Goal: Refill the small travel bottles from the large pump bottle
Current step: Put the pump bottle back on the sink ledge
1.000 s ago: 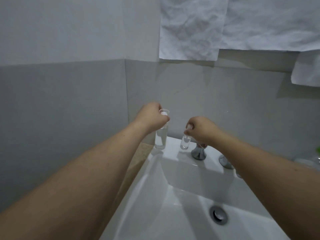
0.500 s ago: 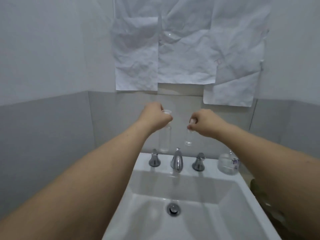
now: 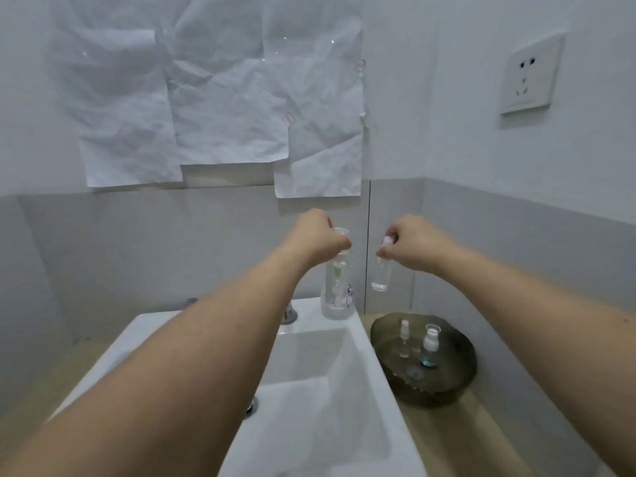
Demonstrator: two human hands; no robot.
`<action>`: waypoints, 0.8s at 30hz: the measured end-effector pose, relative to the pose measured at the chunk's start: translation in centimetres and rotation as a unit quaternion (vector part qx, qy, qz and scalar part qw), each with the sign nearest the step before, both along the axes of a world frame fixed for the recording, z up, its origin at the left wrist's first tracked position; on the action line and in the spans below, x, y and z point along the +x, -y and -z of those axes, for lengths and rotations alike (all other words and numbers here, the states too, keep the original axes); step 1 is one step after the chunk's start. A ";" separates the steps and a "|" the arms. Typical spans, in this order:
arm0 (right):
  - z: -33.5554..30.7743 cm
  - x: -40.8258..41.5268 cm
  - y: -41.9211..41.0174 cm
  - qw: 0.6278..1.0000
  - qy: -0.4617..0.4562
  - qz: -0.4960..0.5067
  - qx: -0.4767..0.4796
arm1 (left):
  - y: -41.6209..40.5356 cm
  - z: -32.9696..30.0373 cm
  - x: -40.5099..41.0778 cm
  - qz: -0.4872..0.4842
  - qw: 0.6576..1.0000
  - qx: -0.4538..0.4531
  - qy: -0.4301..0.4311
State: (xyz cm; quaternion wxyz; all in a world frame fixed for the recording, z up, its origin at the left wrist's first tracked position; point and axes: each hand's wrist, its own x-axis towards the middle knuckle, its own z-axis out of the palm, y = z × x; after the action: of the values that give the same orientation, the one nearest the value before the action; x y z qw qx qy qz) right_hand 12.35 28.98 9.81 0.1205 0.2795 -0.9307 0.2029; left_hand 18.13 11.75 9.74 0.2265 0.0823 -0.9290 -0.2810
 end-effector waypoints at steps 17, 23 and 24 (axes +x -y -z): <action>13.2 -5.2 -6.7 0.989 0.135 0.059 0.035 | -8.7 11.4 -8.0 0.052 0.986 0.005 0.155; 17.2 -6.7 -6.9 0.982 0.162 0.063 0.074 | -8.7 14.8 -9.4 0.043 0.983 -0.004 0.178; 17.8 -6.9 -6.7 0.981 0.164 0.065 0.086 | -8.6 15.4 -9.6 0.042 0.983 -0.002 0.181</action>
State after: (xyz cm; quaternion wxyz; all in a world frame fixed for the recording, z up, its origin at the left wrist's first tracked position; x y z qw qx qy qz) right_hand 5.42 35.72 -7.98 -0.0450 0.1903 -0.9680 0.1572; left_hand 8.50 20.36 -5.69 0.0432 0.0919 -0.9579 -0.2686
